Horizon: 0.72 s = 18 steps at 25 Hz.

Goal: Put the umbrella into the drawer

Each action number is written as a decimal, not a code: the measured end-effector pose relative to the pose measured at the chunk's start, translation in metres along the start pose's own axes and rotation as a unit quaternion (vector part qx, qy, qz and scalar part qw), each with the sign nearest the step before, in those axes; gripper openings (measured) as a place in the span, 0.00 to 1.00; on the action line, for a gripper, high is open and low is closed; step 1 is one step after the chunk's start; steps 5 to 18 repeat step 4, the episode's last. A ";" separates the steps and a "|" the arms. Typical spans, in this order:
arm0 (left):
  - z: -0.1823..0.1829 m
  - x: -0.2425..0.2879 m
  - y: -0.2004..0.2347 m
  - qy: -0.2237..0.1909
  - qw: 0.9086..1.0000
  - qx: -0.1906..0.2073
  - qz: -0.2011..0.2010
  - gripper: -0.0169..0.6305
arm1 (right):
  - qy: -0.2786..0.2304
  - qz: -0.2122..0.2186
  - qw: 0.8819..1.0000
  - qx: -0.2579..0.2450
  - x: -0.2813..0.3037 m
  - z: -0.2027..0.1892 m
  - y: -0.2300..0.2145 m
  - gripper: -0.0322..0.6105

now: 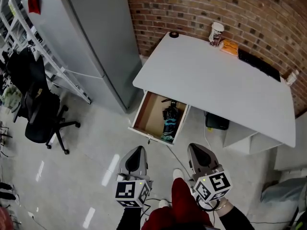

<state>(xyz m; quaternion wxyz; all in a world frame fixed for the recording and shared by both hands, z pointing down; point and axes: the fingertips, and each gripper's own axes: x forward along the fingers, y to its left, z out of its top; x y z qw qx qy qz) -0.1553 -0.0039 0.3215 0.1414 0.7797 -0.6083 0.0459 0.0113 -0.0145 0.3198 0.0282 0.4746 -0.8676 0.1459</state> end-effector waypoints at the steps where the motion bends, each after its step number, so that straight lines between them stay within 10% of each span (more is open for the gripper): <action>1: 0.000 -0.004 0.000 -0.002 1.000 -0.001 0.000 0.03 | -0.005 -0.001 1.000 0.005 -0.004 0.002 0.000 0.06; 18: 0.002 -0.017 0.001 -0.010 1.000 -0.005 0.000 0.03 | -0.017 -0.003 1.000 0.013 -0.017 0.009 0.002 0.06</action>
